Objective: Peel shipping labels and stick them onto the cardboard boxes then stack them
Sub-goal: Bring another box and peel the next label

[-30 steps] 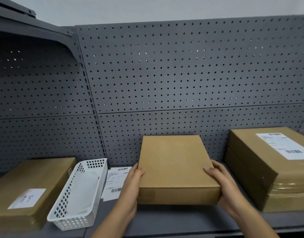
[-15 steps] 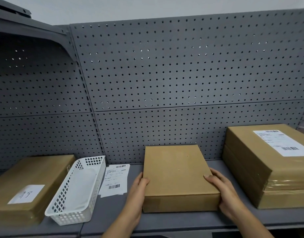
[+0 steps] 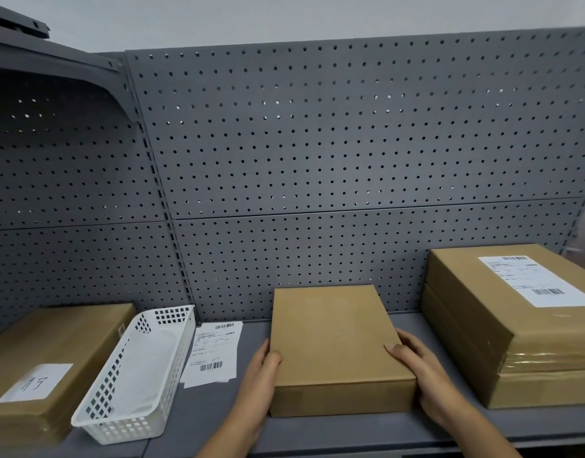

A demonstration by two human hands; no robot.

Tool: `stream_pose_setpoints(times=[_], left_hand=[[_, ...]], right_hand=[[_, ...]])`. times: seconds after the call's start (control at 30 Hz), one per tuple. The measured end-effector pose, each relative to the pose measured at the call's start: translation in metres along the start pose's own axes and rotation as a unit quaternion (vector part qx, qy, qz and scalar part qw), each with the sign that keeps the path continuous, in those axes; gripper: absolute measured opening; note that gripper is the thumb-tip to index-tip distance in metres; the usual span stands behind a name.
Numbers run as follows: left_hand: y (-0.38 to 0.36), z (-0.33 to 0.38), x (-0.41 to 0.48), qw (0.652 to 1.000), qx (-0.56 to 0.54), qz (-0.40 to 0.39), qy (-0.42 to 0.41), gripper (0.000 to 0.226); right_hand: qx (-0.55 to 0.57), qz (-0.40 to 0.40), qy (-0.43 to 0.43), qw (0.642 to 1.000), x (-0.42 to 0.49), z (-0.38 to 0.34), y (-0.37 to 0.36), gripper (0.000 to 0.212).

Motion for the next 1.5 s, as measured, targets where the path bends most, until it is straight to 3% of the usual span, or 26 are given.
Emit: stream_pose_setpoints(times=[0.13,0.2,0.27,0.33,0.43,0.53,0.63,0.73,0.97,1.1,1.5], left_hand=[[0.001,-0.003,0.002,1.000,0.016,-0.001,-0.010,0.034],[0.002,0.000,0.003,0.999,0.024,0.008,-0.020,0.027],[0.004,0.003,0.003,0.999,0.024,0.021,-0.028,0.027],[0.011,0.004,0.005,0.997,0.046,0.042,-0.042,0.042],[0.028,0.001,0.014,0.989,0.127,0.054,-0.058,0.042],[0.053,-0.012,0.026,0.960,0.255,0.085,-0.081,0.040],[0.074,-0.021,0.034,0.905,0.399,0.115,-0.095,0.040],[0.087,-0.029,0.039,0.857,0.501,0.096,-0.066,0.053],[0.109,-0.050,0.051,0.842,0.532,0.080,-0.031,0.056],[0.119,-0.060,0.054,0.849,0.522,0.071,-0.047,0.053],[0.126,-0.056,0.048,0.881,0.460,0.067,-0.092,0.047]], right_hand=[[-0.111,-0.012,0.022,0.994,0.001,-0.014,0.000,0.051],[-0.187,-0.005,0.045,0.981,0.005,-0.023,0.003,0.057],[-0.267,0.008,0.063,0.962,0.006,-0.034,0.004,0.061],[-0.335,0.013,0.083,0.939,0.008,-0.042,0.000,0.052],[-0.433,-0.005,0.129,0.892,0.011,-0.048,-0.014,0.040],[-0.484,-0.028,0.139,0.863,0.014,-0.047,-0.028,0.041],[-0.523,-0.041,0.142,0.840,0.016,-0.046,-0.044,0.044],[-0.551,-0.053,0.144,0.820,0.018,-0.045,-0.058,0.045],[-0.582,-0.071,0.146,0.797,0.023,-0.038,-0.081,0.046],[-0.600,-0.057,0.151,0.783,0.023,-0.031,-0.084,0.046],[-0.561,-0.057,0.163,0.809,0.022,-0.029,-0.078,0.030]])
Point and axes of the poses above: each hand's wrist, its own x-axis towards the middle knuckle, its own y-axis out of the back of the hand, z = x × y, the point moved 1 cm from there along x, towards the middle knuckle, and after that the axes turned 9 degrees about -z, right-handed, at the moved point
